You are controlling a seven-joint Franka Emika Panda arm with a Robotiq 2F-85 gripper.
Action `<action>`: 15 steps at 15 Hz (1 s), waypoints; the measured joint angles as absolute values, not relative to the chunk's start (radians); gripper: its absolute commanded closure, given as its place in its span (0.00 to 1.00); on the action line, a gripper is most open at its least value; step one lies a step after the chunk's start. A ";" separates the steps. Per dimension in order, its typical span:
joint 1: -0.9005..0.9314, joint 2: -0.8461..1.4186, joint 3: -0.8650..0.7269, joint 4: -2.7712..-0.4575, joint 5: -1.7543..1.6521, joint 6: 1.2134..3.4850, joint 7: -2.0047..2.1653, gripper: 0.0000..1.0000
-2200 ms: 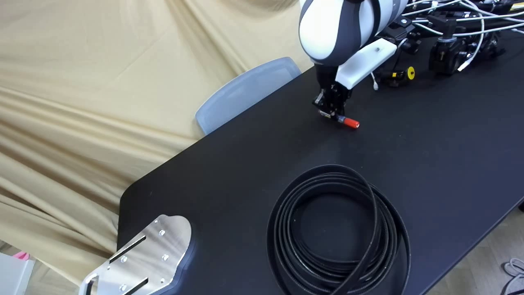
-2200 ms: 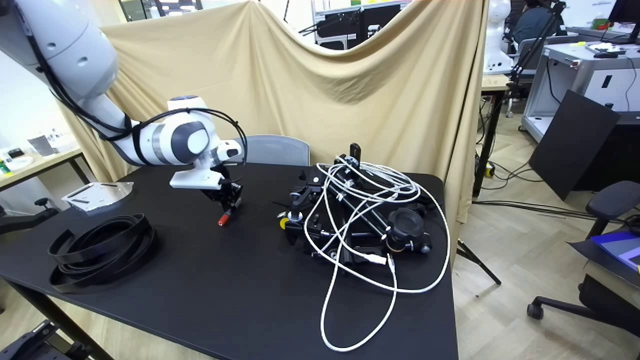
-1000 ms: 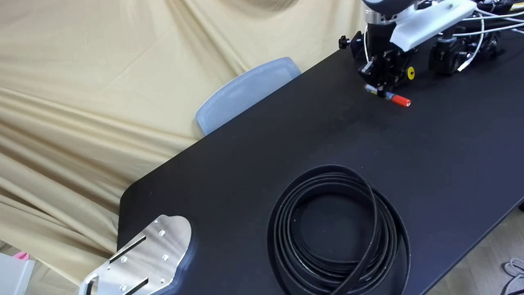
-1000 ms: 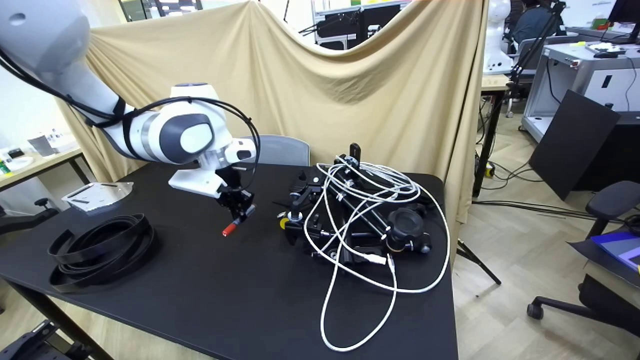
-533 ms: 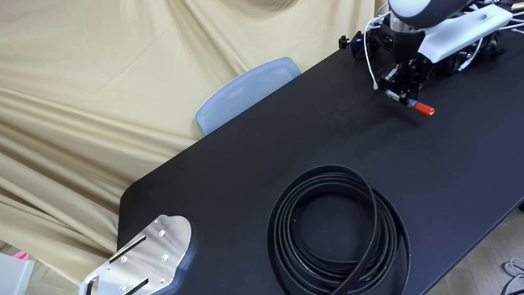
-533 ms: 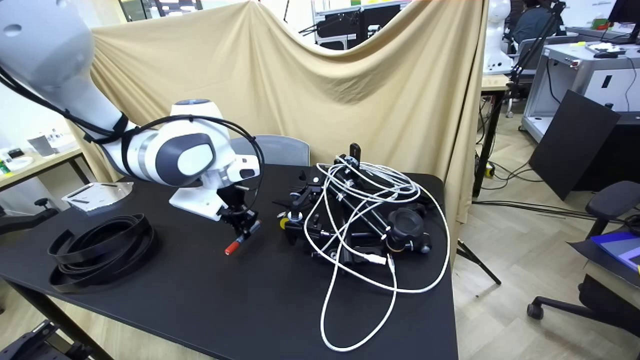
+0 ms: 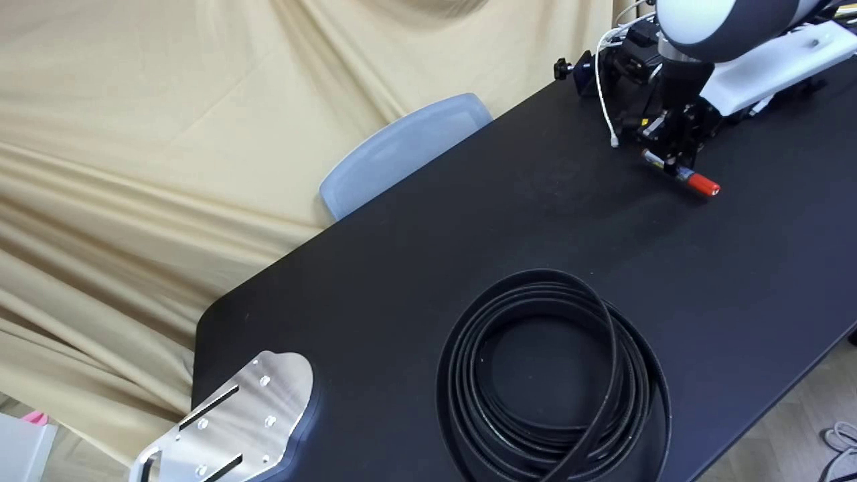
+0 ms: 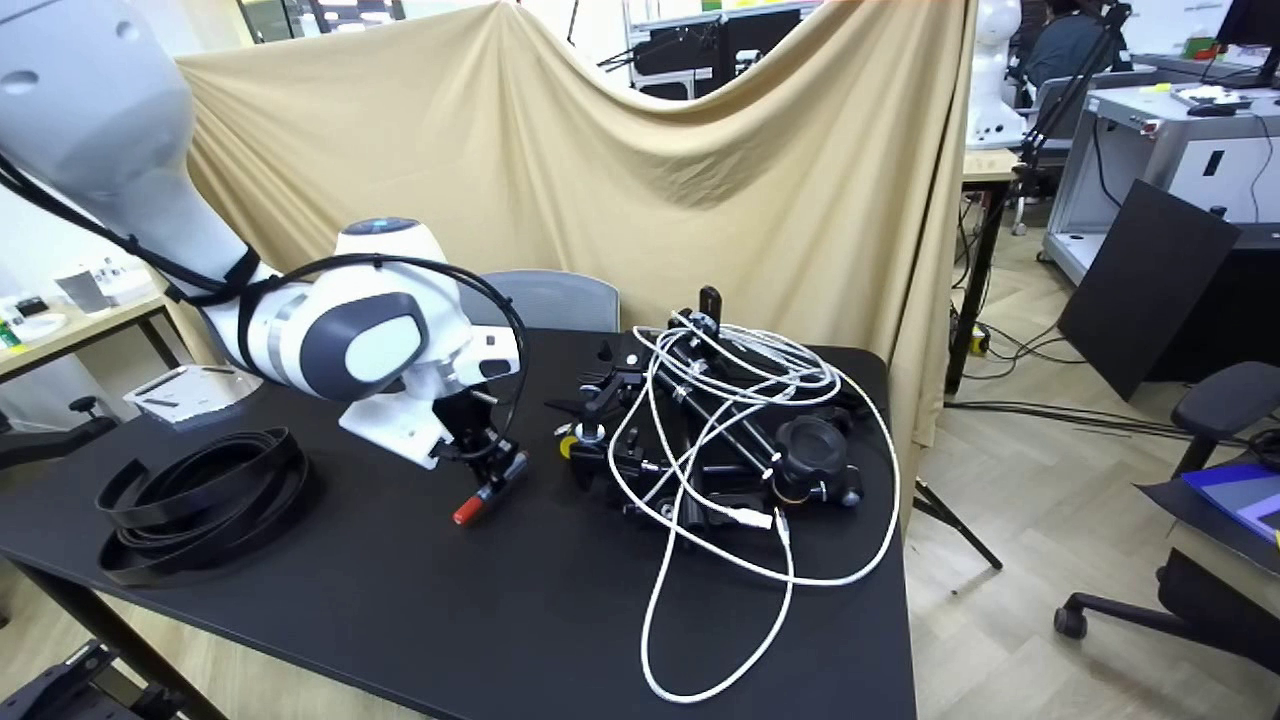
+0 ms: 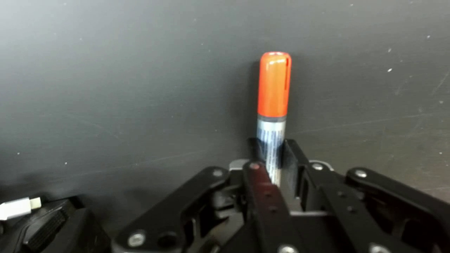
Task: Move the marker to the left.
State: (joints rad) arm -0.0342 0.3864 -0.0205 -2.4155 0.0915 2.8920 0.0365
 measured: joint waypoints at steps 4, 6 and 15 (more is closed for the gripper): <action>-0.063 0.387 0.011 -2.418 0.143 2.892 0.036 0.49; -0.068 0.387 0.014 -2.418 0.158 2.893 0.036 0.35; -0.027 0.373 -0.043 -2.416 0.162 2.895 0.134 0.00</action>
